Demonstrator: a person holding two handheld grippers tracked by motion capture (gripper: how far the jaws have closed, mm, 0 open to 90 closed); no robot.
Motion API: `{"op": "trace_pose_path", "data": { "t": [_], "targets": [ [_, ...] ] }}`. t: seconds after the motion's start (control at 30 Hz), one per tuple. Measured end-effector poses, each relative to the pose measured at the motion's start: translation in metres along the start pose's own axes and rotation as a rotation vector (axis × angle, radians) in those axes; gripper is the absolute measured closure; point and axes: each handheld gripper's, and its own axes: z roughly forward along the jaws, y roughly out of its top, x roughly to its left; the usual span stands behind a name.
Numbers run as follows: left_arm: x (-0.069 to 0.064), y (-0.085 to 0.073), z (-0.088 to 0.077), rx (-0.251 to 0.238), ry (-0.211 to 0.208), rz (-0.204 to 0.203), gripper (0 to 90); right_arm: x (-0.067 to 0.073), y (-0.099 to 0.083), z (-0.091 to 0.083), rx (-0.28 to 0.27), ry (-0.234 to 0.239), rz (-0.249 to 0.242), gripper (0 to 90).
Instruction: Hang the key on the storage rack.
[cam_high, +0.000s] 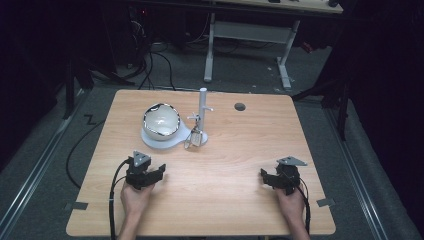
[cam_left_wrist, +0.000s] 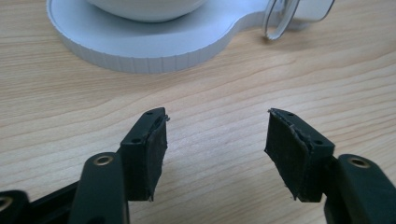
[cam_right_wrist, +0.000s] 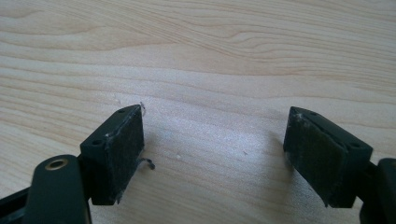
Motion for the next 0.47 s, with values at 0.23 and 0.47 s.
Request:
{"op": "trace_pose_path", "data": {
  "t": [0.23,0.47],
  "targets": [
    [-0.0028,-0.0064,0.0093,0.04,0.044,0.029,32.7,0.0,-0.0001,-0.0001,0.0,0.0,0.0,20.4],
    [-0.003,-0.0063,0.0098,0.044,0.038,0.034,29.6,0.0001,-0.0001,-0.0001,0.0,0.001,0.0,20.4]
  ]
}}
